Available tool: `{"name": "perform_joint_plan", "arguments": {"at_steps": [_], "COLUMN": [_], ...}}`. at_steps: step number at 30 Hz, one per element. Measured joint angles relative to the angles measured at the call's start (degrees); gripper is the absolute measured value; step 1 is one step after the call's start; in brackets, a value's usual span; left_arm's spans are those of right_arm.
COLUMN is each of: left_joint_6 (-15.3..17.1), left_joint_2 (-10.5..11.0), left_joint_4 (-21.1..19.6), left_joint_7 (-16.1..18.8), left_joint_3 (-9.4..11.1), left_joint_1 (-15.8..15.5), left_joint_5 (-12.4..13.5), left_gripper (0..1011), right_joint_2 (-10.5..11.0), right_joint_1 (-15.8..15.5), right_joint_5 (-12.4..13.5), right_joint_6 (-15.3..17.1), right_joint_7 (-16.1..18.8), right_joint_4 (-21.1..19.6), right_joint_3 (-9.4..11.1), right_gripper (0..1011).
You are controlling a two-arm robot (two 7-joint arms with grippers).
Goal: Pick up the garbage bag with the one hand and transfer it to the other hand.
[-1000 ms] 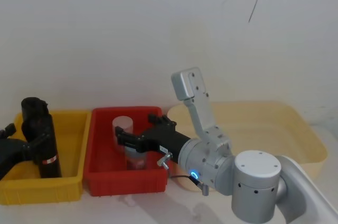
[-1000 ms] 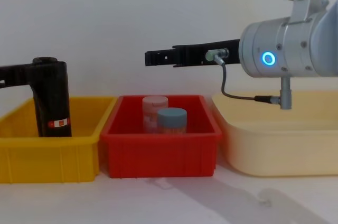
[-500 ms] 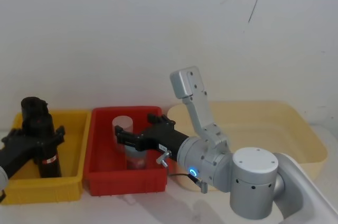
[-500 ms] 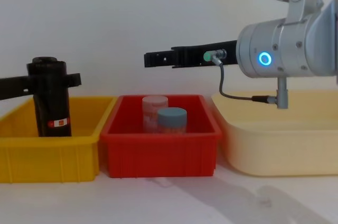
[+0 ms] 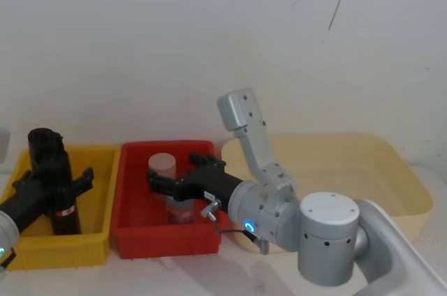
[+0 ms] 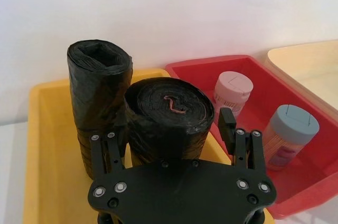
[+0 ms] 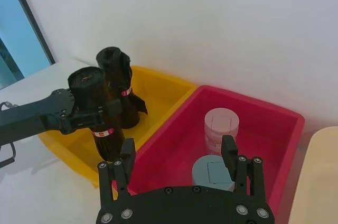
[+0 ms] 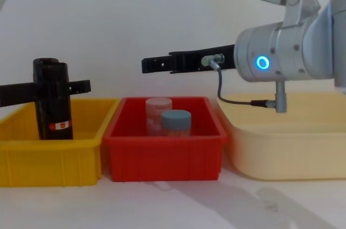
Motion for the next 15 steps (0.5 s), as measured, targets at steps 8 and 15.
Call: {"name": "perform_joint_plan", "arguments": {"at_steps": [8, 15], "left_joint_6": [-0.01, -0.03], "left_joint_2": [-0.12, -0.15], "left_joint_4": [0.94, 1.3], "left_joint_7": [-0.35, -0.52], "left_joint_3": [0.36, 0.49], "left_joint_1": [-0.65, -0.95], "left_joint_5": [-0.05, -0.07], "left_gripper": [1001, 1002], "right_joint_2": [-1.1, -1.93], "right_joint_1": [1.64, 3.33], "right_joint_5": [-1.6, -3.0], "right_joint_6": [-0.52, -1.47], "right_joint_7": [0.18, 0.31], "right_joint_4": [3.1, 6.54], "right_joint_3": [-1.41, -2.31], "right_gripper": [1000, 1000]}}
